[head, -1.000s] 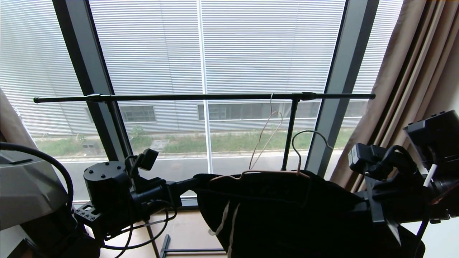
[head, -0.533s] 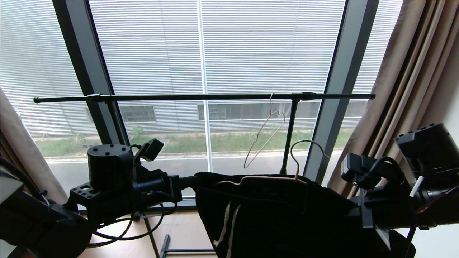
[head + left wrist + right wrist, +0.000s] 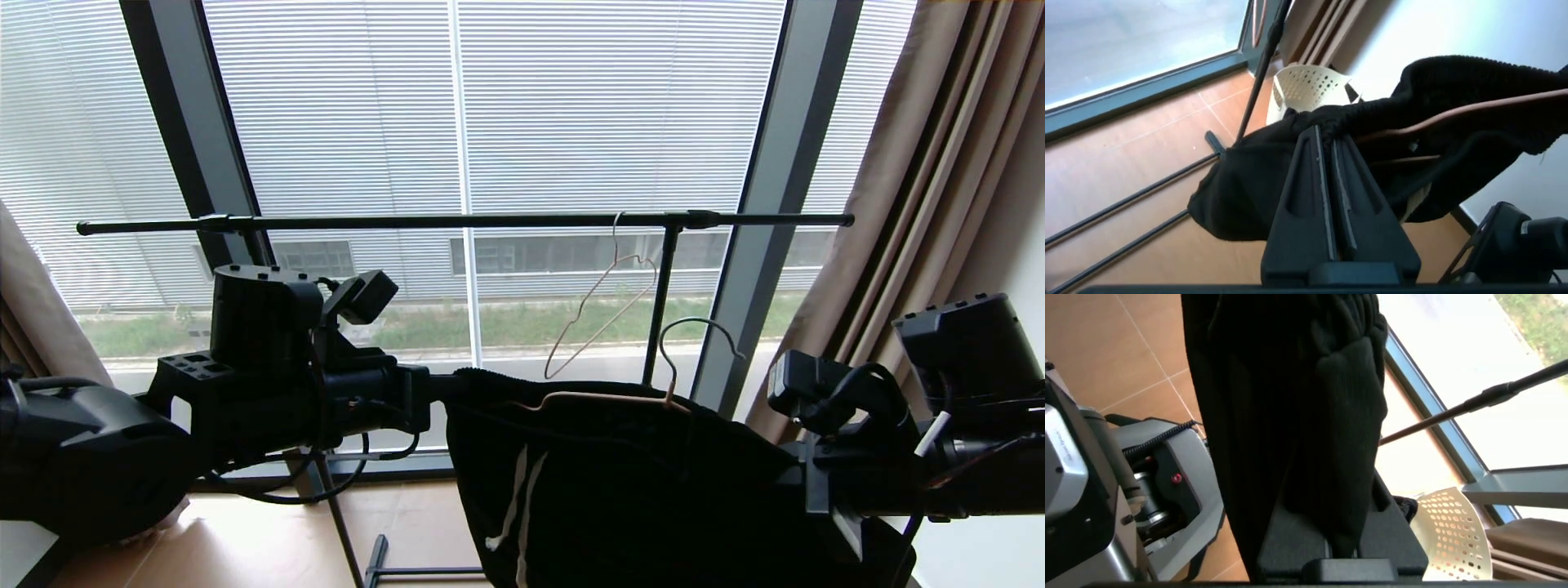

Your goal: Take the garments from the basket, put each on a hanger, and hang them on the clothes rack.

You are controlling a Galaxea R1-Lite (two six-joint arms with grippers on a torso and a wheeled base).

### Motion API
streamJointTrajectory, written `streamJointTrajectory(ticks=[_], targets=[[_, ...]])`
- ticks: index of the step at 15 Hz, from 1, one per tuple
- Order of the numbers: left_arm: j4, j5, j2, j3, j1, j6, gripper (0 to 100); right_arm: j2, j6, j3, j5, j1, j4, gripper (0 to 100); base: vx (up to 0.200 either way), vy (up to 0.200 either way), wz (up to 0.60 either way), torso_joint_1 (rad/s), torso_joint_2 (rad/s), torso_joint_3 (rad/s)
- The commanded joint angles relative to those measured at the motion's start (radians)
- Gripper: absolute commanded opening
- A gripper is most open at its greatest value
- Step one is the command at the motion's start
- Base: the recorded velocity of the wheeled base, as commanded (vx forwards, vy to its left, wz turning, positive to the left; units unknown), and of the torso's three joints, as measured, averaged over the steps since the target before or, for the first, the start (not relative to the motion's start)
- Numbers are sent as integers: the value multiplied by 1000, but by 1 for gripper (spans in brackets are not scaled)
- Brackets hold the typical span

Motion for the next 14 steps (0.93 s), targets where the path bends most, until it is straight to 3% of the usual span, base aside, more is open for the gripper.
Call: streamJointTrajectory(ticks=[1,2,5,7,14], targets=[[69,32,-23,-79,-30,18,0,34,-1,3,-9,0,-11,0,0,0,0,0,0,0],[201,86,-20,-174,-53,35,0,73,1,3,-31,0,-36,0,0,0,0,0,0,0],[342,106,-23,-254,-79,49,0,133,2,3,-61,-3,-96,0,0,0,0,0,0,0],[405,138,-39,-296,-102,66,0,163,5,4,-115,0,-123,0,0,0,0,0,0,0],[561,207,-42,-389,-213,89,0,177,62,27,-124,48,-206,0,0,0,0,0,0,0]])
